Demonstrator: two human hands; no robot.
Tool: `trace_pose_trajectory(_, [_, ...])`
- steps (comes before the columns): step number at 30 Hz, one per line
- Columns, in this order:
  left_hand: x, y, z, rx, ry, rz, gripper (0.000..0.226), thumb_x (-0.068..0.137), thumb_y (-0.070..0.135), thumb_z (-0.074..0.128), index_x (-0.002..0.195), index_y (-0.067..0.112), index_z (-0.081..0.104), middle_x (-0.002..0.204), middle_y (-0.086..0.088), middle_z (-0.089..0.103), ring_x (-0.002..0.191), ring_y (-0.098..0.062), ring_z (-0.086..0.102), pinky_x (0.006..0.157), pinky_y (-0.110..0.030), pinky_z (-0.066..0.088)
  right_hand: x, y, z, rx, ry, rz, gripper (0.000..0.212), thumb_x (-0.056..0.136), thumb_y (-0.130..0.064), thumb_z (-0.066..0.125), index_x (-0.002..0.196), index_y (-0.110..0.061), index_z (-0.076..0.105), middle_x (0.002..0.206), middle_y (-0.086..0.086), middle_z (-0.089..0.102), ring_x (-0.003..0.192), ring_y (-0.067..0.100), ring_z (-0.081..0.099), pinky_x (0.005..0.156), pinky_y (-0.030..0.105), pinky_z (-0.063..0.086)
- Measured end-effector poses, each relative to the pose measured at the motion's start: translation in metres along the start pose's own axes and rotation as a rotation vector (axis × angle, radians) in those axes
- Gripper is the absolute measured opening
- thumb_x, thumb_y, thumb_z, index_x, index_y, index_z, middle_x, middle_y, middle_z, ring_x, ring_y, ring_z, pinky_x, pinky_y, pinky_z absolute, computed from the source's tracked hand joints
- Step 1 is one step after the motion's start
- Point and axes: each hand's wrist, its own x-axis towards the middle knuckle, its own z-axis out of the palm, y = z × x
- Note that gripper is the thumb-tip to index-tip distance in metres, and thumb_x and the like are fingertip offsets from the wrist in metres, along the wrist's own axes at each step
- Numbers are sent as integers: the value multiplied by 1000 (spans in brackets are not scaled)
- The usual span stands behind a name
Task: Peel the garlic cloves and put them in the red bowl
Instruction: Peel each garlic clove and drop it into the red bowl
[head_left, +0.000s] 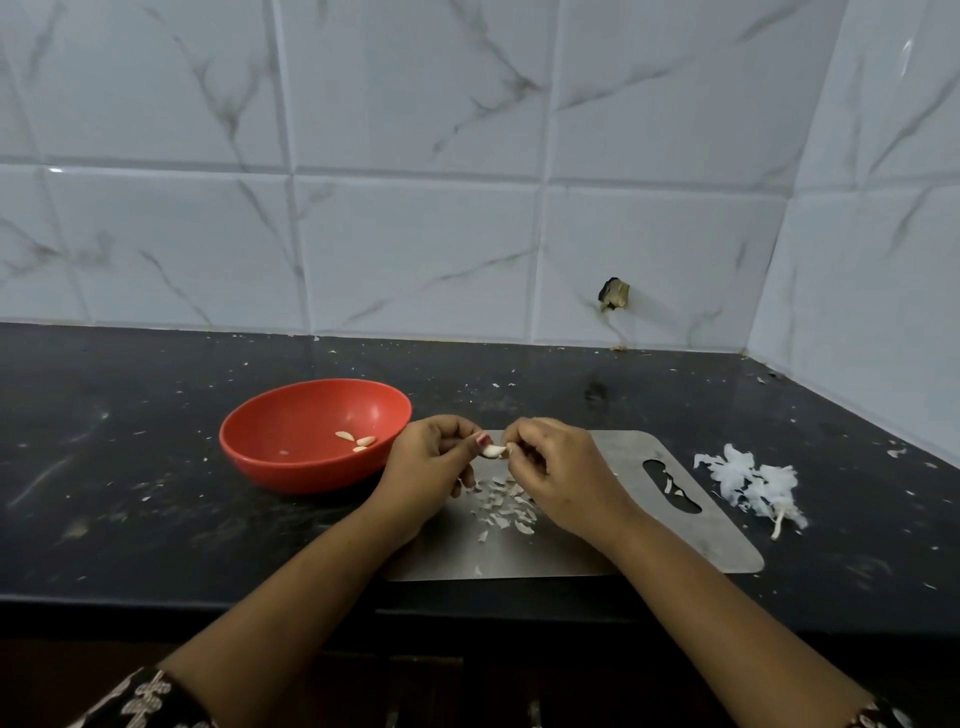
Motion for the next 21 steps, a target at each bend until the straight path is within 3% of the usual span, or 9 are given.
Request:
trace_pose_trajectory(5, [-1, 5, 1, -138, -31, -48, 14, 95, 7, 54, 89, 0, 64, 60, -3, 62, 47, -9, 54, 45, -18, 45, 2, -2, -1, 191, 10, 89, 13, 94, -7, 56, 86, -14, 64, 69, -3, 57, 58, 6, 51, 53, 15, 39])
trace_pose_trajectory(10, [0, 4, 2, -204, -13, -65, 14, 96, 6, 52, 91, -4, 62, 59, -5, 56, 47, -7, 52, 47, -18, 47, 5, 3, -3, 402, 66, 260, 16, 95, -8, 55, 84, -13, 65, 70, 3, 62, 52, 8, 57, 53, 22, 49])
trace_pose_trajectory(13, [2, 1, 2, -180, 41, -51, 12, 94, 6, 55, 89, 0, 64, 63, -8, 60, 50, -9, 57, 51, -19, 50, 5, 6, -3, 349, 48, 259, 9, 89, -9, 65, 82, -11, 70, 68, -1, 66, 55, 5, 58, 54, 23, 52])
trace_pose_trajectory(17, [3, -3, 2, -99, 86, -20, 9, 92, 7, 59, 86, 5, 65, 63, -6, 64, 53, -10, 61, 54, -21, 53, 3, 5, -3, 244, 25, 219, 8, 79, -18, 79, 74, -15, 74, 64, -5, 68, 56, 0, 60, 55, 13, 46])
trace_pose_trajectory(21, [3, -6, 3, 48, 81, 61, 8, 91, 7, 62, 84, 7, 66, 63, -7, 65, 53, -12, 62, 53, -24, 52, 3, 7, -4, 268, -11, 229, 24, 72, -26, 85, 93, -19, 75, 68, -1, 70, 56, 1, 56, 58, 18, 49])
